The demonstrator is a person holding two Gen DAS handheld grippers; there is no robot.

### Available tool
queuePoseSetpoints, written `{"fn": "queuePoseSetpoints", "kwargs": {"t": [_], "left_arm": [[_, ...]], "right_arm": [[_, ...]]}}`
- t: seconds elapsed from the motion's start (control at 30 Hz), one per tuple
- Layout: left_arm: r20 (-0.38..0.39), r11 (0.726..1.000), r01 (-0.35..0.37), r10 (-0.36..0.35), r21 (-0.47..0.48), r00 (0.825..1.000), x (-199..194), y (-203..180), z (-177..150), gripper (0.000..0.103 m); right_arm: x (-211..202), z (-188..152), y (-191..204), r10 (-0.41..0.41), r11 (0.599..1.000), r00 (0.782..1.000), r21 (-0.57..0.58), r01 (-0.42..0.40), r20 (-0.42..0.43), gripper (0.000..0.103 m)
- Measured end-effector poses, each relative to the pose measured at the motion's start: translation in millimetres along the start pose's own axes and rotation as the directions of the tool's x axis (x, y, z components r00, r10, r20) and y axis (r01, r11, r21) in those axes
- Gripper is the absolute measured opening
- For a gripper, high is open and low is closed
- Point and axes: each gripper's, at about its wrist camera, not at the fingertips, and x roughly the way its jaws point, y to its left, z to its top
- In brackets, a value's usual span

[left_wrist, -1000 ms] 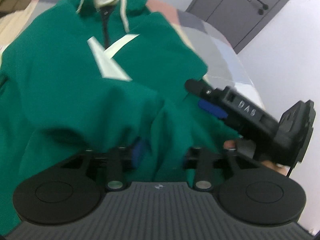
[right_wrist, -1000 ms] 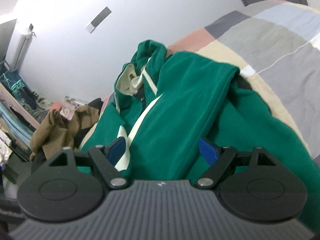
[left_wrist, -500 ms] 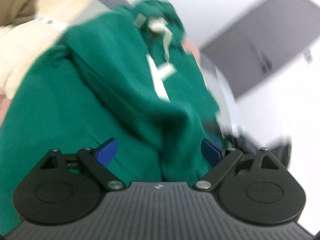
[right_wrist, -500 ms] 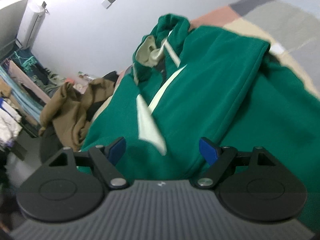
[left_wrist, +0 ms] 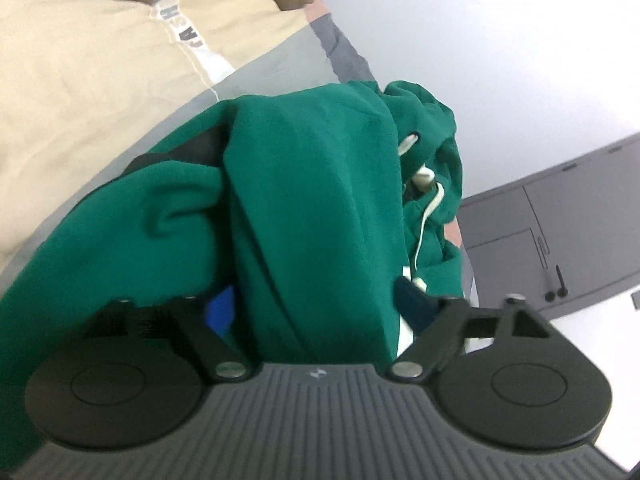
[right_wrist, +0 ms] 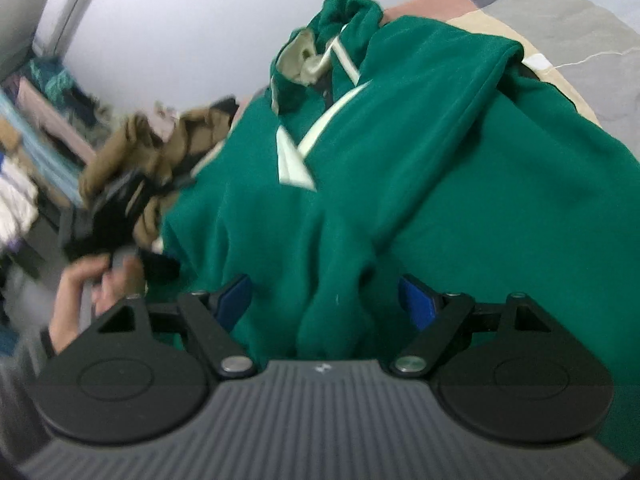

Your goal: Fold large clothes

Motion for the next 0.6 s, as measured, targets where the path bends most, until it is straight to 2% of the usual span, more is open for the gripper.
{"fn": "queuePoseSetpoints", "kwargs": {"t": [0.03,0.1,0.13,0.17,0.2,0.27,0.3,0.4,0.47,0.6], "left_arm": [[0.006,1.0,-0.009,0.009,0.009,1.0,3.8,-1.5,2.1,0.059],[0.018,0.999,-0.014,0.013,0.03,1.0,1.7,-1.3,7.2,0.028],[0.023,0.999,-0.015,0.014,0.041,1.0,-1.8,-2.9,10.3,0.022],[0.026,0.999,-0.018,0.017,0.049,1.0,-3.2,-3.5,13.7,0.018],[0.029,0.998,-0.013,0.012,0.057,1.0,-7.2,-5.8,17.0,0.016],[0.047,0.997,0.04,-0.043,0.062,0.998,-20.2,-9.0,23.5,0.015],[0.065,0.996,0.063,-0.068,0.065,0.996,-28.2,-11.3,27.5,0.015],[0.116,0.991,0.121,-0.126,0.05,0.985,-49.5,-10.3,42.9,0.015],[0.139,0.989,0.145,-0.147,0.019,0.979,-60.9,-2.2,53.2,0.015],[0.178,0.985,0.172,-0.164,-0.031,0.97,-75.7,25.6,75.4,0.015]], "right_arm": [[2.3,-2.3,2.7,0.017,1.0,1.0,-0.016,-0.018,-0.015,0.083],[11.3,-5.6,11.3,0.017,0.998,0.999,-0.054,-0.019,-0.035,0.08],[17.1,-8.4,17.0,-0.011,0.995,0.999,-0.098,0.007,-0.043,0.077],[21.6,-11.6,22.0,-0.044,0.989,0.998,-0.145,0.036,-0.047,0.064],[24.9,-13.6,26.4,-0.074,0.98,0.996,-0.186,0.065,-0.044,0.049],[24.9,-13.8,31.9,-0.133,0.966,0.991,-0.229,0.123,-0.028,0.036],[22.4,-12.2,33.1,-0.146,0.962,0.989,-0.235,0.137,-0.021,0.033],[7.4,-4.1,43.8,-0.167,0.947,0.985,-0.273,0.17,0.034,0.03],[-2.4,3.7,65.5,-0.175,0.918,0.981,-0.345,0.195,0.088,0.029],[-16.8,16.8,123.5,-0.15,0.813,0.964,-0.527,0.246,0.217,0.029]]}}
